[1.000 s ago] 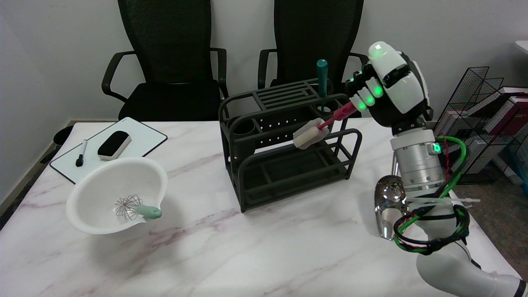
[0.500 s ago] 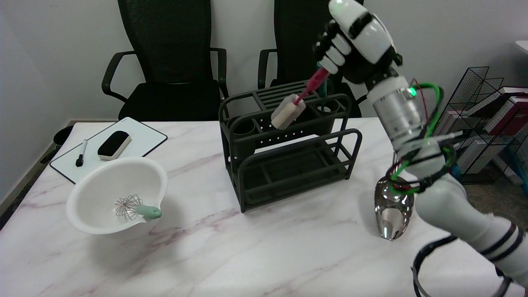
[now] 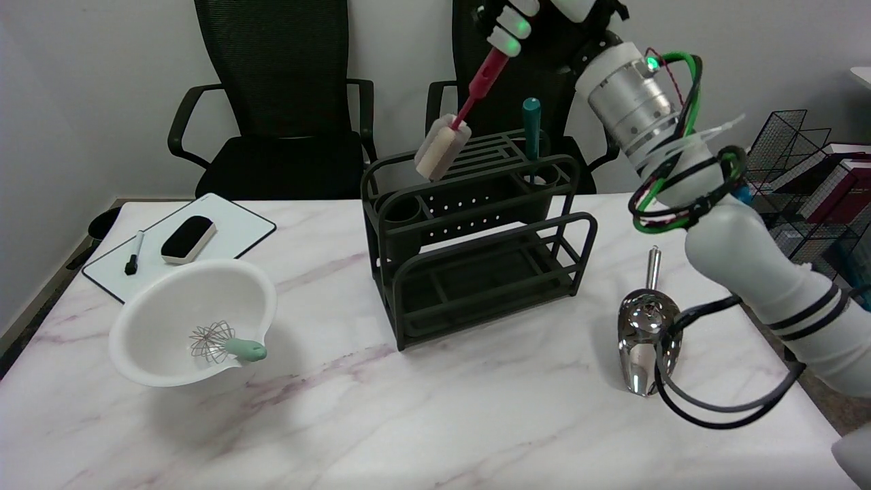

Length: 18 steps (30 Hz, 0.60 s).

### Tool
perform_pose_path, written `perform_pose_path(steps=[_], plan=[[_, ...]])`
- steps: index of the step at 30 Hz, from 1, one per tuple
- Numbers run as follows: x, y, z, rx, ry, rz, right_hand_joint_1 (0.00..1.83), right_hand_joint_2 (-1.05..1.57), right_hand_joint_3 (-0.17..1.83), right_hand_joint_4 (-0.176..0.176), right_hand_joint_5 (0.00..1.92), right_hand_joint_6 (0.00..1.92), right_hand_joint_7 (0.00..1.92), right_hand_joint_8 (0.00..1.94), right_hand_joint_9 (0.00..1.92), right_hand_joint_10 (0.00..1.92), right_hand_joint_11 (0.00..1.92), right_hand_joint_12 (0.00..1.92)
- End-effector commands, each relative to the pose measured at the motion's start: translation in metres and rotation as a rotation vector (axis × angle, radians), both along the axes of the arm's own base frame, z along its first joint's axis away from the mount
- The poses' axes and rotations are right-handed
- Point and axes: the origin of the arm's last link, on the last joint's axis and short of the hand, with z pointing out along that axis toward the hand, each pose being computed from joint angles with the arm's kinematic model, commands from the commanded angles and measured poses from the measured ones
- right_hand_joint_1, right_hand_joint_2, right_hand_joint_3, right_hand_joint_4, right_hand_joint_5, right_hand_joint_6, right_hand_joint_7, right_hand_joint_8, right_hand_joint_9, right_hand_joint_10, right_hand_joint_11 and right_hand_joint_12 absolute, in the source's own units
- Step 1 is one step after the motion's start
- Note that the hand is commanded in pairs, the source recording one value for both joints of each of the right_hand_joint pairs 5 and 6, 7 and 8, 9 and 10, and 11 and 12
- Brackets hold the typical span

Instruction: Place the pink sponge bottle brush into the kitchen storage rack.

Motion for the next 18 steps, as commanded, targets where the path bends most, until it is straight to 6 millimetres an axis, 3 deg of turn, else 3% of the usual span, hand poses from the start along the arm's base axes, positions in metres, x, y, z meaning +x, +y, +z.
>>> perform_pose_path(steps=[1,8,13,18], plan=[[0.016,-0.057,-0.021,0.088,0.061,-0.11,1.02,1.57,1.08,0.0,1.92,1.92,1.92,1.92,1.92,1.92,1.89,1.89],[0.009,-0.093,-0.025,0.035,0.096,-0.148,1.03,1.57,0.91,0.0,1.92,1.92,1.92,1.92,1.92,1.92,1.89,1.89],[0.014,-0.102,-0.019,-0.007,0.134,-0.141,1.04,1.57,0.79,0.0,1.92,1.92,1.92,1.92,1.92,1.92,1.89,1.89],[0.004,-0.112,-0.012,-0.029,0.132,-0.183,1.04,1.57,0.72,0.0,1.92,1.92,1.92,1.92,1.92,1.92,1.89,1.89]])
